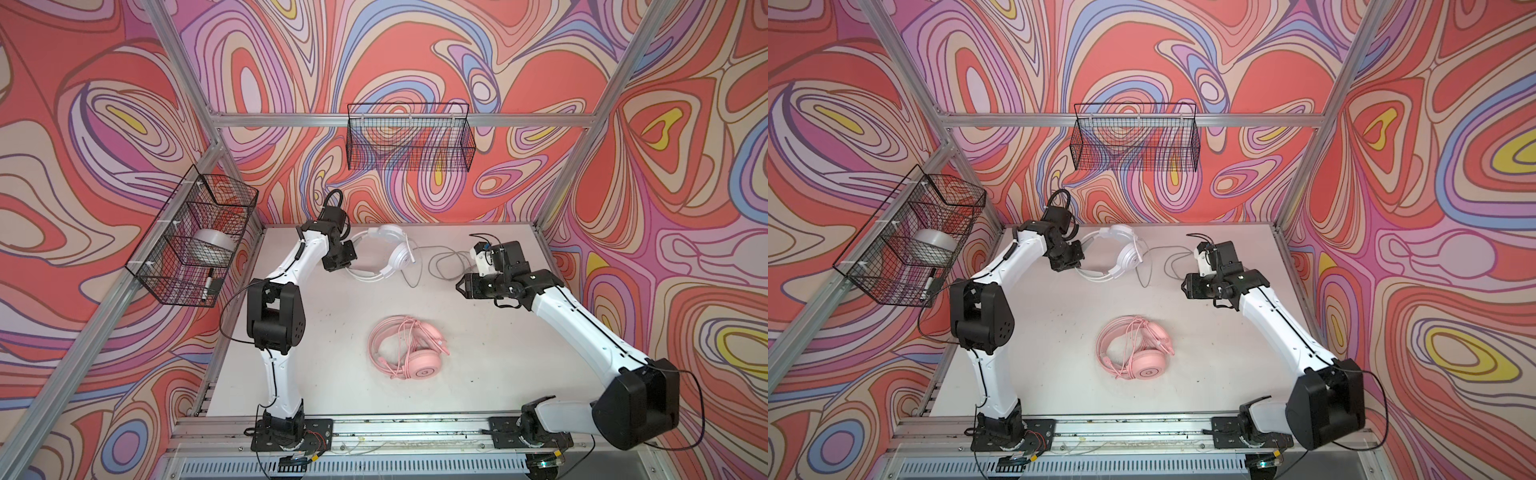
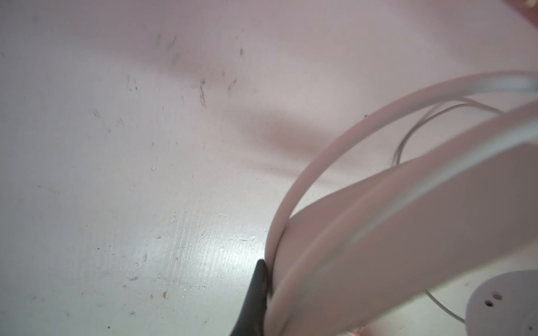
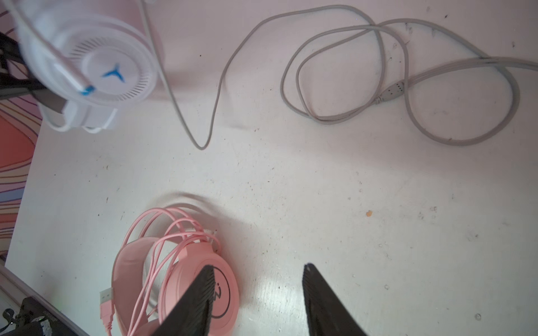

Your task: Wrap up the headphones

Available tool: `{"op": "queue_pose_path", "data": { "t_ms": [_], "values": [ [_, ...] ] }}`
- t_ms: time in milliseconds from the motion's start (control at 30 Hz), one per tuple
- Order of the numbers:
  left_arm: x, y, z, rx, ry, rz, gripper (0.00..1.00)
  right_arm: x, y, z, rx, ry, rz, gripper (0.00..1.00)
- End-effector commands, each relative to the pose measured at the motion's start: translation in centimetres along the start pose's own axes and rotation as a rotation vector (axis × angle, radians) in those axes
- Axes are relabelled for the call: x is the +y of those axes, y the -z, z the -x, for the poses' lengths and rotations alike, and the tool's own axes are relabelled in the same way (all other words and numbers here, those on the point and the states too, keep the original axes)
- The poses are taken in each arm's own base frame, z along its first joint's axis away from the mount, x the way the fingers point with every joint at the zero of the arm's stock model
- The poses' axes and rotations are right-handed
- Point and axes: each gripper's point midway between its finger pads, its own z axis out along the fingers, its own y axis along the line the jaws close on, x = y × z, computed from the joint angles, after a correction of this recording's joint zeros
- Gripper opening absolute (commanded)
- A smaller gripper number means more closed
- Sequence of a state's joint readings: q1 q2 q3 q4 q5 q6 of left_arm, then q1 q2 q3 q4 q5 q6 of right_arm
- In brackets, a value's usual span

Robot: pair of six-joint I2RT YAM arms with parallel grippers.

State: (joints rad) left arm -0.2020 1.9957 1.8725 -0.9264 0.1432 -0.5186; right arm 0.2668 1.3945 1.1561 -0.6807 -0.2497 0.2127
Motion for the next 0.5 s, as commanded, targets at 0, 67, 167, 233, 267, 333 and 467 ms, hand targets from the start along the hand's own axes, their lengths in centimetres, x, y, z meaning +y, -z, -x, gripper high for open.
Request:
{"op": "queue_pose_path", "data": {
  "t_ms": [0,67,167,233,267,333,467],
  "values": [
    [-1.4,6.9,0.7,-0.059,-0.098,-0.063,0.00,0.7,-1.5,1.4,0.024,0.030,0.052,0.51],
    [-1.8,9.0,1.1,-0.092,-0.133,-0.077,0.00,0.5,-2.7,2.2,0.040,0.022,0.052,0.50],
    [-2.5,11.8,1.2,-0.130,-0.188,-0.103,0.00,0.7,-4.3,4.1,0.032,0.012,0.068,0.50],
    [-2.6,13.3,1.1,-0.143,-0.222,-0.110,0.00,1.0,-5.5,5.5,0.027,0.007,0.088,0.50],
    [-2.6,13.8,0.9,-0.146,-0.234,-0.112,0.00,1.3,-5.9,6.2,0.025,0.006,0.103,0.50],
    [-2.5,14.6,0.6,-0.154,-0.253,-0.107,0.00,1.9,-7.6,7.5,0.043,-0.005,0.143,0.48],
    [-2.2,14.9,-0.1,-0.144,-0.263,-0.106,0.00,3.1,-11.4,9.2,0.068,-0.023,0.193,0.39]
  ]
}}
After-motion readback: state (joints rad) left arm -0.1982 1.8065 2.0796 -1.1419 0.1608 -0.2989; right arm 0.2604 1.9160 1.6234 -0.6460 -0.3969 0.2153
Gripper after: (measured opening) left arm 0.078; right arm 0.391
